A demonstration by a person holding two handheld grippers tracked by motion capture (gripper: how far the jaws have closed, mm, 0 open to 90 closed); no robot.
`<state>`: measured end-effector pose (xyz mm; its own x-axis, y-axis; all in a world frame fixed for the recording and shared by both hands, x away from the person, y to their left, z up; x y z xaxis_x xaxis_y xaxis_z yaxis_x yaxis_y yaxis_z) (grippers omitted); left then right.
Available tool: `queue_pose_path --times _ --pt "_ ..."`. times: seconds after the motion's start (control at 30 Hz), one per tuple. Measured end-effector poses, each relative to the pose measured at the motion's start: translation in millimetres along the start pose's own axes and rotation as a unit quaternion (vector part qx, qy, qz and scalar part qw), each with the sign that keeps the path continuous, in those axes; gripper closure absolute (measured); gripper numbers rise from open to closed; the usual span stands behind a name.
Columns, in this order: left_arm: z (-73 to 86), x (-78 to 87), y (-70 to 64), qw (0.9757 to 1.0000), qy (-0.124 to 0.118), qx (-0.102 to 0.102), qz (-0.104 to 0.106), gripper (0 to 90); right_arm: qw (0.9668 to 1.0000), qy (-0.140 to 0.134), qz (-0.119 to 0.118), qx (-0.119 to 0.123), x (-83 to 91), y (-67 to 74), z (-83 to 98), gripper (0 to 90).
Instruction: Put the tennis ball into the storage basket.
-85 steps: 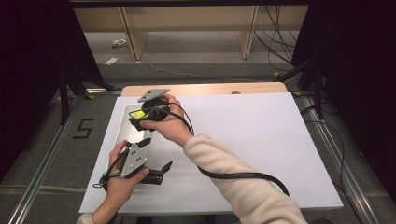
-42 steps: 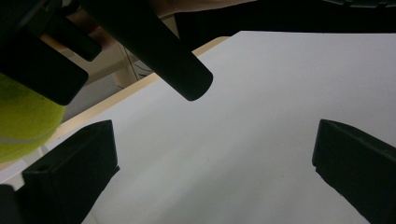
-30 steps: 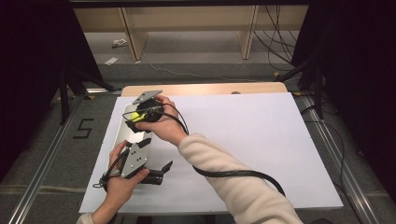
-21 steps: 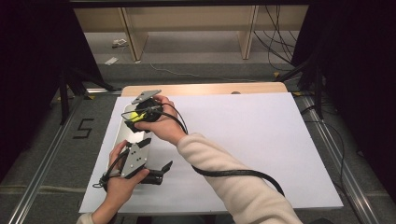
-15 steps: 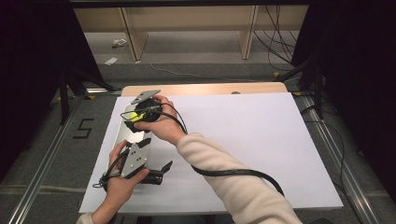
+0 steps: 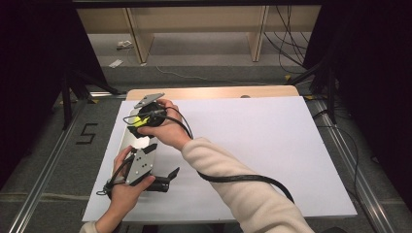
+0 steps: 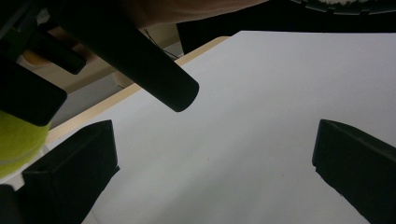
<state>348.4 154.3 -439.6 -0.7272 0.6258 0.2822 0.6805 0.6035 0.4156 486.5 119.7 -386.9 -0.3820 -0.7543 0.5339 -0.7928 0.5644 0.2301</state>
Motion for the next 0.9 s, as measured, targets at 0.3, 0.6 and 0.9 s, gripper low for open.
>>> queue_pose_path --times 0.3,0.6,0.9 --pt "-0.2 -0.3 -0.5 1.0000 -0.002 0.002 0.001 0.0 1.0000 0.004 -0.003 0.001 -4.0 2.0 -0.7 27.5" --pt "-0.2 -0.1 -0.2 1.0000 -0.001 -0.001 0.001 0.0 0.9999 0.011 -0.006 -0.001 -9.7 2.7 -0.2 27.4" --pt "-0.2 -0.1 -0.4 1.0000 -0.001 0.002 0.001 0.0 0.9999 0.016 -0.004 -0.004 -13.7 3.0 -0.5 27.4"
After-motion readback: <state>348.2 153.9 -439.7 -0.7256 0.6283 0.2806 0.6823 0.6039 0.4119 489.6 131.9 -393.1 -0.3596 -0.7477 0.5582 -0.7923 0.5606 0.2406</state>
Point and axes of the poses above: each handheld gripper's, and its own axes: x roughly backward along the jaws, z roughly out of its underside, y roughly to its left, the point moved 3 cm from there along -x, roughly forward along the jaws, and after that the axes turned 15 degrees about -x, right-handed, at the moved point
